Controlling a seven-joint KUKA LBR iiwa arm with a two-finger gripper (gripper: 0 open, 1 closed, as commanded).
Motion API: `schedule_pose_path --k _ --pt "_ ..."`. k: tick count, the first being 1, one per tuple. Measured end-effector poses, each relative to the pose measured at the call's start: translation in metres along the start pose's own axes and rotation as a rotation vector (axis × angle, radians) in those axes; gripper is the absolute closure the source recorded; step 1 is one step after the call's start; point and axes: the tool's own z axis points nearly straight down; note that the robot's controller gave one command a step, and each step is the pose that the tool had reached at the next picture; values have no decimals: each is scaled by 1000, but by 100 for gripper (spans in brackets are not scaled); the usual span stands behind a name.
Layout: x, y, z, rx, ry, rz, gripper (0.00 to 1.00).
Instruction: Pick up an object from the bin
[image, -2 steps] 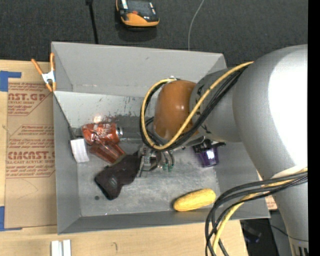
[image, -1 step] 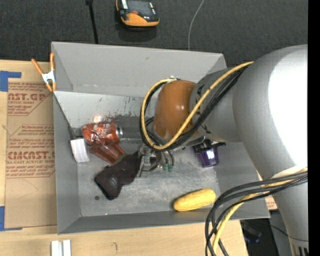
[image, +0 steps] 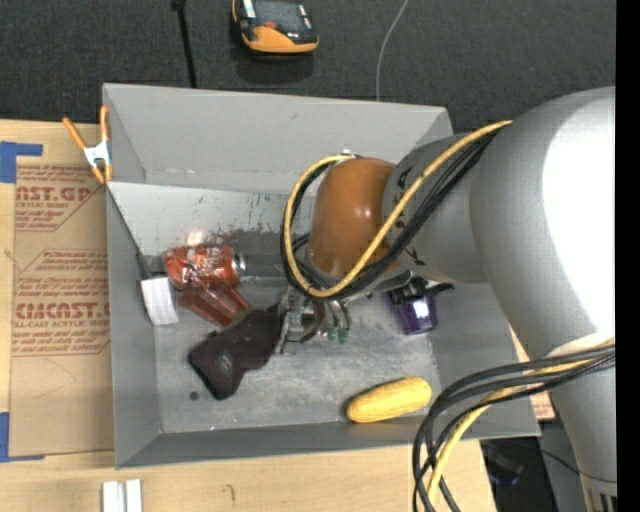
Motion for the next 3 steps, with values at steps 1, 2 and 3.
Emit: schedule_pose_path --k 1,2,3 --pt "25 -10 -63 2 -1 -251 100" --pt "25 -10 -63 1 -1 -252 100" --pt "27 -13 -130 3 3 -243 100"
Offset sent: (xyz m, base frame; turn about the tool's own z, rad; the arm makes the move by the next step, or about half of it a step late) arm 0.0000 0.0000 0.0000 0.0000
